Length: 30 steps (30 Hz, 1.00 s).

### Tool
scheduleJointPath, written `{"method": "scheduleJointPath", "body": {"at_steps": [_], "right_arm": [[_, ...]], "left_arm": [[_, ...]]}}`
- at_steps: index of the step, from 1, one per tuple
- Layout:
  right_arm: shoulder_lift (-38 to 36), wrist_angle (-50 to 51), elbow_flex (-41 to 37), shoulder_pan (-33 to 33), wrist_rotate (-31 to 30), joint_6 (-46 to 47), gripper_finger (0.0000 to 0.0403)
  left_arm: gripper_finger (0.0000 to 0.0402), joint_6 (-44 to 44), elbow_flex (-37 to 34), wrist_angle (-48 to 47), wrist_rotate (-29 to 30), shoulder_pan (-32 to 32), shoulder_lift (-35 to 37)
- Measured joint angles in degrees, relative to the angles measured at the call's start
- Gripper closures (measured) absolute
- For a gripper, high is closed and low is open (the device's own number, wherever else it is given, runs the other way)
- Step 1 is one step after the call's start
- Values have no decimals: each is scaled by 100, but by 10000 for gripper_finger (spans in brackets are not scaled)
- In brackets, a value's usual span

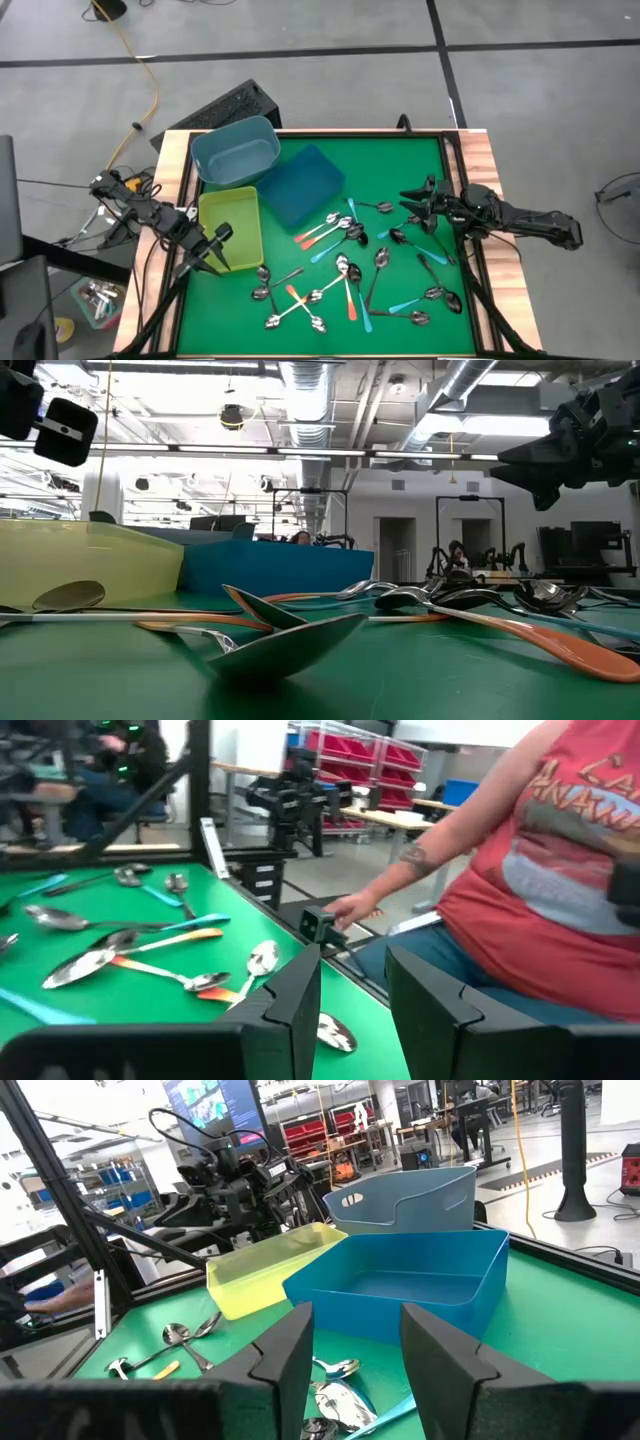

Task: Sort silverware by color (type)
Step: Put the black spoon into the green bin

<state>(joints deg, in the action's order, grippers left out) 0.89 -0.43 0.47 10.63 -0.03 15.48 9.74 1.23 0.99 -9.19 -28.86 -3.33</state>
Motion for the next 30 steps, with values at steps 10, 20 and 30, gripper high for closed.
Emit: {"method": "scheduleJointPath", "body": {"at_steps": [10, 20, 30], "right_arm": [[0, 0, 0, 1, 0, 0, 236], [0, 0, -2, 2, 2, 0, 236], [1, 0, -1, 1, 0, 0, 236]], "left_arm": [[301, 34, 0, -133, 828, 0, 0], [301, -373, 0, 10, 1491, 0, 0], [301, -20, 0, 520, 2264, 2, -2]]}}
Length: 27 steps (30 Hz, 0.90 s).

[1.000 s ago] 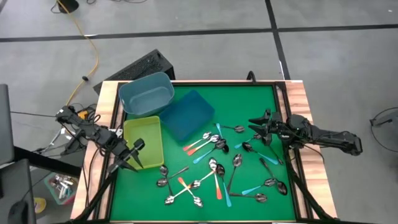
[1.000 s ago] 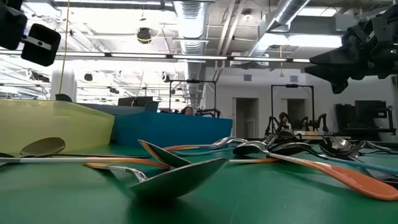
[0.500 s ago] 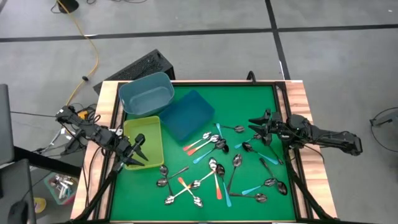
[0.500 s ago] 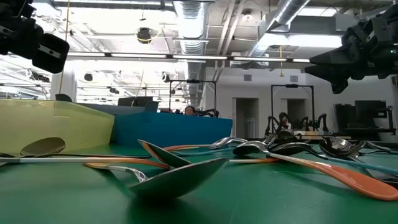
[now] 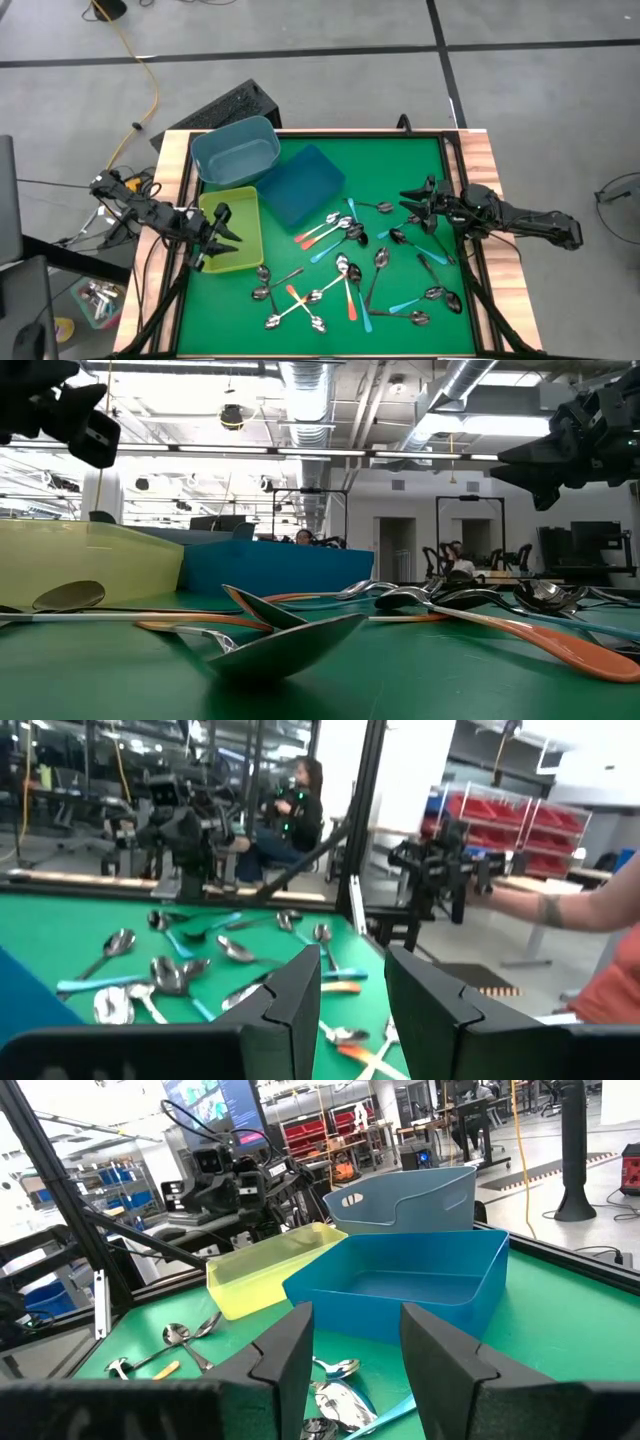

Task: Sort silverware by color (type)
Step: Put the black spoon into the green bin

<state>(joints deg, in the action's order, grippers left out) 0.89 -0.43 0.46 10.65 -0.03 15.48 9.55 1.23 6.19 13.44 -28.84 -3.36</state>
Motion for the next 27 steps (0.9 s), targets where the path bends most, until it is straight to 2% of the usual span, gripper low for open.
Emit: {"method": "scheduleJointPath", "body": {"at_steps": [7, 12, 21, 27], "right_arm": [[0, 0, 0, 1, 1, 0, 236], [1, 0, 1, -1, 1, 1, 236], [-1, 0, -1, 1, 0, 1, 236], [-1, -160, -4, 13, -74, -190, 236]], "left_arm": [[301, 623, 0, 60, 49, 0, 0], [301, 686, -1, 196, 86, 0, 0], [301, 749, -2, 1249, 1074, 0, 2], [301, 747, -2, 1581, 1129, 0, 0]]}}
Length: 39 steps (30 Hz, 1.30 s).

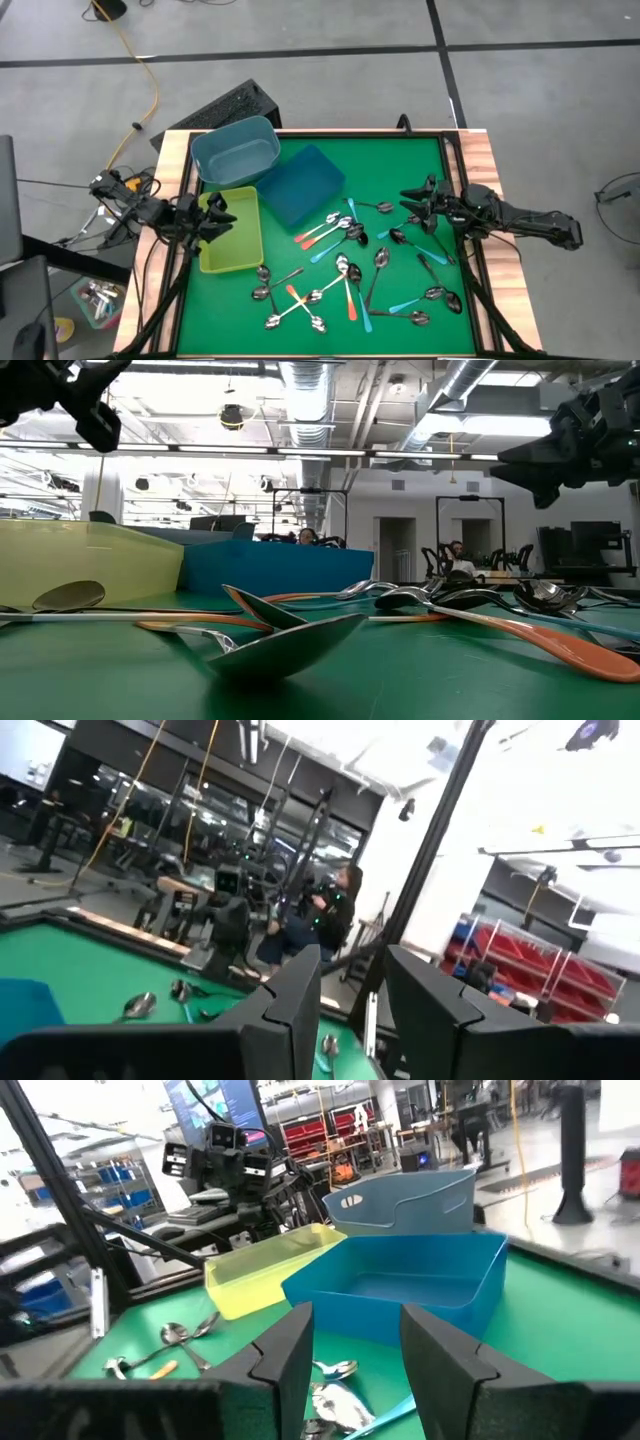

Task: Sort silverware by color (type)
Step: Put the black spoon into the green bin

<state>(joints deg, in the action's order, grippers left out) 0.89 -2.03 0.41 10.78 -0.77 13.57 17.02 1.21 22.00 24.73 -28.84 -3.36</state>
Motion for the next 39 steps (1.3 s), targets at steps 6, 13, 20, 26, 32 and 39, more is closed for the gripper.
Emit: {"method": "scheduleJointPath", "body": {"at_steps": [6, 13, 20, 26, 32, 39], "right_arm": [[-20, -846, 1, 25, -79, 685, 236], [-18, -1060, 1, 25, -356, 1243, 236], [-20, -1788, 3, 25, -651, 1335, 236], [72, -1817, 422, 25, -819, 889, 236], [498, -696, 1346, 25, -1423, 396, 236], [1865, 1209, 2592, 25, -1891, 392, 231]], "left_arm": [[301, 113, 0, 268, -2, 0, 0], [301, -63, 0, 838, 44, -2, 0], [301, 8, 0, 1143, 703, -2, 0], [301, -330, 18, 1361, 1993, -2, 0], [301, -475, 479, 773, 2515, -2, -2], [301, -549, 1458, -1085, 2886, -2, -2]]}}
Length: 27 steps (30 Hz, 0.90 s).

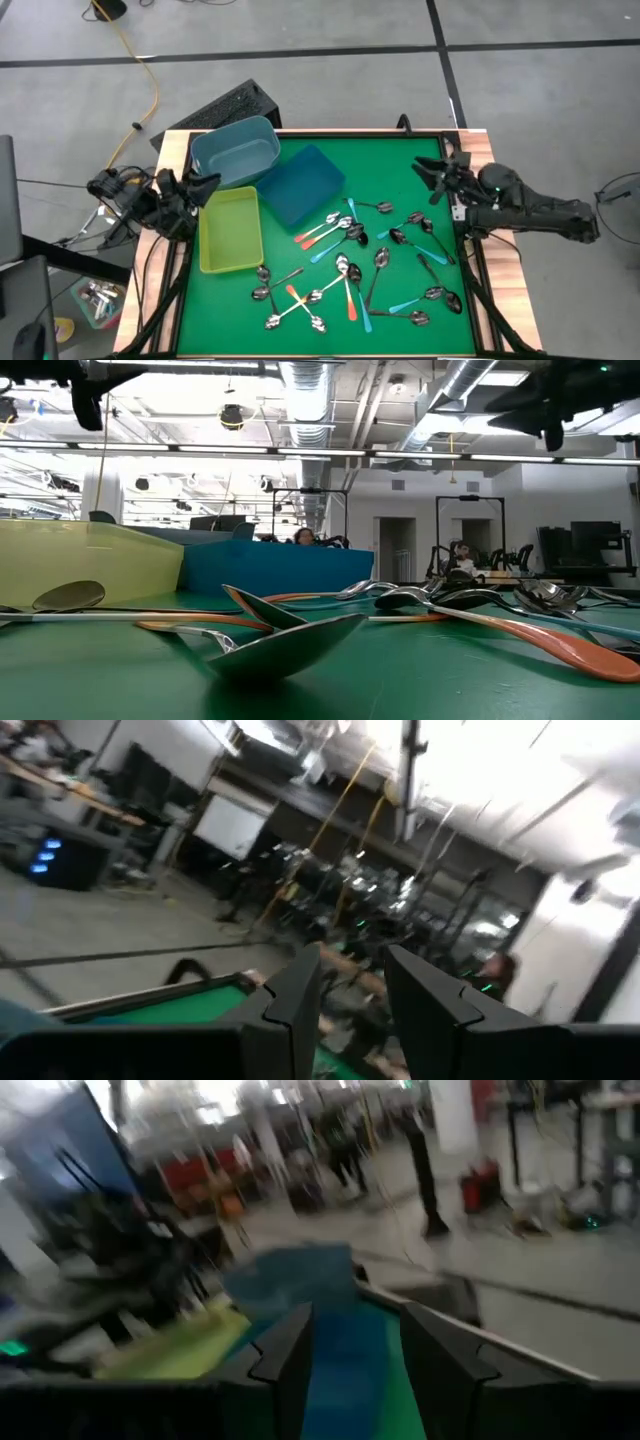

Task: Sort silverware by color (type)
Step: Put the black spoon into the green bin

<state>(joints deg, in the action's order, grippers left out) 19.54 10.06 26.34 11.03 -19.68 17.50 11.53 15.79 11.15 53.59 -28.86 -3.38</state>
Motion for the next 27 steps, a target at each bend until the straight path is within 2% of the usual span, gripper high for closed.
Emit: {"method": "scheduleJointPath", "body": {"at_steps": [3, 8, 11, 14, 18, 27], "right_arm": [[713, 455, 398, 0, 0, -8, 212], [1833, 631, 879, 0, 0, -387, 170], [2457, 620, 1123, 0, 7, -538, 158], [2952, 634, 1338, 0, 11, -555, 158], [3576, 944, 1566, 0, 11, -587, 161], [4954, 1185, 1614, -4, 23, -600, 163]], "left_arm": [[301, 0, 240, -415, 460, 0, 0], [301, -362, 323, -429, 1185, 2, 2], [301, -387, 323, -421, 1179, 2, 2], [301, -458, 323, -420, 983, 1, 0], [301, -662, 323, -436, 1031, 2, 0], [301, -523, 323, -917, 1149, 1, 0]]}}
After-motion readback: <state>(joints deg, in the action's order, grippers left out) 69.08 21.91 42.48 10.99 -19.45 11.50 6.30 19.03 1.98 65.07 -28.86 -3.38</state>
